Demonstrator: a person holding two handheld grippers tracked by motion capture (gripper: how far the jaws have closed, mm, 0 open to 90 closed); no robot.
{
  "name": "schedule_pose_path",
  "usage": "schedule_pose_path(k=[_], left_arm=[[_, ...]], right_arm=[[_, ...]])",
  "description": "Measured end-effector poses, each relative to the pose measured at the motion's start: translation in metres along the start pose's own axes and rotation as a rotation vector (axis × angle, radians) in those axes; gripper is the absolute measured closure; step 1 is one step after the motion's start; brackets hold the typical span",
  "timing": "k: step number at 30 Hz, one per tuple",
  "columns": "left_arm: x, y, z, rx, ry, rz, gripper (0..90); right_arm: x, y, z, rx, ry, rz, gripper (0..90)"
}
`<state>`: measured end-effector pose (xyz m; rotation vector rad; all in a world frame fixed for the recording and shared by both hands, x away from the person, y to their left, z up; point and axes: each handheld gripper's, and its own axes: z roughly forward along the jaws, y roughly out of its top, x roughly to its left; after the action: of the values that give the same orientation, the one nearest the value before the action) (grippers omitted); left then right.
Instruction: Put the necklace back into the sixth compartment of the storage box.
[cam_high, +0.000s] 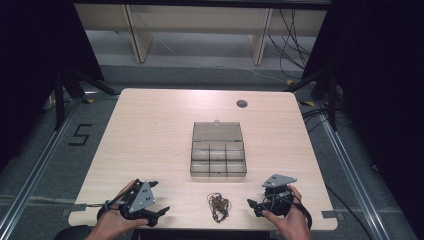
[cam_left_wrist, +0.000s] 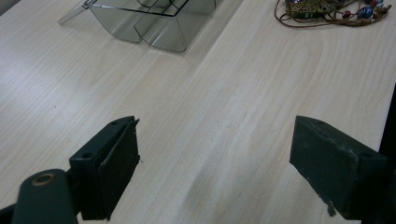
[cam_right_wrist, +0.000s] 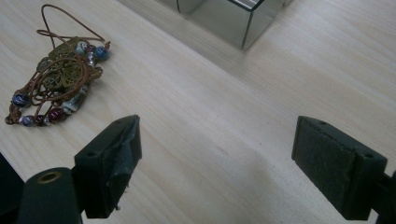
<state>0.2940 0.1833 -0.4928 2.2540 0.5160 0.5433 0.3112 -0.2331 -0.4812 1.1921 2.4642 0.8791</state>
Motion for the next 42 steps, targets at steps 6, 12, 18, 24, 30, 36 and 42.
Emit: schedule_pose_path(k=[6, 12, 18, 24, 30, 36, 42], left_arm=[[0.0, 0.0, 0.001, 0.009, -0.004, 0.005, 15.0], [-0.001, 0.0, 0.001, -0.001, -0.01, -0.005, 15.0], [-0.001, 0.0, 0.001, -0.004, -0.008, 0.001, 15.0], [-0.001, 0.001, 0.001, -0.001, -0.01, 0.008, 15.0], [-0.002, 0.001, 0.0, -0.008, -0.012, 0.001, 15.0], [-0.002, 0.001, 0.001, -0.01, -0.006, -0.002, 15.0], [-0.002, 0.001, 0.001, -0.001, -0.015, 0.003, 15.0]], right_arm=[[0.0, 0.003, -0.005, 0.013, 0.011, -0.003, 17.5], [0.003, 0.006, -0.011, 0.017, 0.018, 0.005, 17.9], [0.005, 0.009, -0.009, 0.05, 0.026, -0.013, 19.8], [0.008, 0.014, -0.008, 0.054, 0.032, -0.04, 19.5], [0.013, 0.021, -0.004, 0.039, 0.038, -0.079, 18.5], [0.02, 0.035, -0.002, 0.068, 0.065, -0.131, 18.3], [0.034, 0.048, 0.001, 0.074, 0.086, -0.191, 19.1]])
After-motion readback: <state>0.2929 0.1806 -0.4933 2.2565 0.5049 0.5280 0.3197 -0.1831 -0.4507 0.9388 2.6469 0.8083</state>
